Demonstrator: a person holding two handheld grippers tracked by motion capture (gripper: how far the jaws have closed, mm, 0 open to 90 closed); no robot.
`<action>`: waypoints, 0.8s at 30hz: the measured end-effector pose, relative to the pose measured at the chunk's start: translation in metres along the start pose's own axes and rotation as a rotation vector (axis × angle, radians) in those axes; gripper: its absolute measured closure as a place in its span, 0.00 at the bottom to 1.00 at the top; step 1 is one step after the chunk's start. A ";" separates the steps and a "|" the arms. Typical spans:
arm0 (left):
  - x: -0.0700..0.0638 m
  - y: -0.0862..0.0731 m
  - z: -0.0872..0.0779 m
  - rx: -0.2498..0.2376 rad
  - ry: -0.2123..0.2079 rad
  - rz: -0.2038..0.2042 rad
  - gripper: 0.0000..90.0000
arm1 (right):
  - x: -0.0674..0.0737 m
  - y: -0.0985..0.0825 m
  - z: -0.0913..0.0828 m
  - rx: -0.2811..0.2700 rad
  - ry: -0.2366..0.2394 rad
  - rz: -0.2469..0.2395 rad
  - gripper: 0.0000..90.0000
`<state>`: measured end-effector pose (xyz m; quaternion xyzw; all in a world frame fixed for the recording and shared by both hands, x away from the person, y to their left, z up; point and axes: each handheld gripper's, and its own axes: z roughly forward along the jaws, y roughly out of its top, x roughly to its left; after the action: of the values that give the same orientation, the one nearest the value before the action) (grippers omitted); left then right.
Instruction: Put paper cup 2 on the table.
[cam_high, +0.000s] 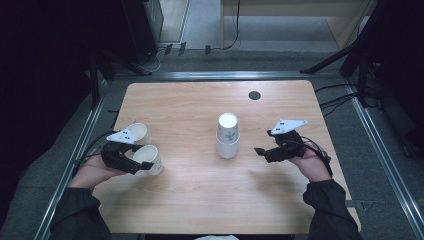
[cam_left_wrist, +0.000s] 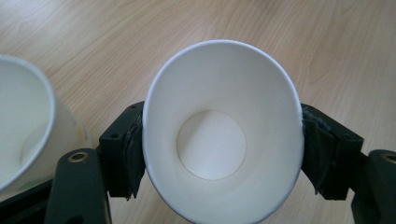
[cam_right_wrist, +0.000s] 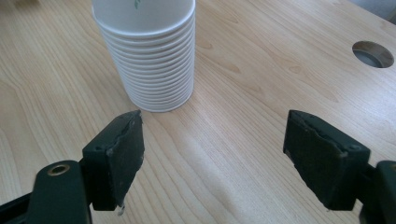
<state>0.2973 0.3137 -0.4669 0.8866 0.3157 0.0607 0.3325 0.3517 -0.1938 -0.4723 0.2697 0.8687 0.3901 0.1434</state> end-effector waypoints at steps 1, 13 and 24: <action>0.002 -0.002 -0.001 0.010 0.009 -0.006 0.29 | 0.000 0.000 0.000 -0.002 -0.004 -0.001 0.23; 0.011 -0.015 -0.001 0.055 0.073 -0.034 0.28 | -0.002 0.000 0.001 -0.004 -0.013 0.003 0.23; 0.011 -0.014 0.005 0.072 0.074 -0.018 0.24 | -0.001 0.000 0.001 0.002 -0.014 -0.003 0.23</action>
<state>0.3005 0.3255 -0.4810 0.8922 0.3379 0.0790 0.2889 0.3532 -0.1941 -0.4735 0.2714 0.8685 0.3869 0.1496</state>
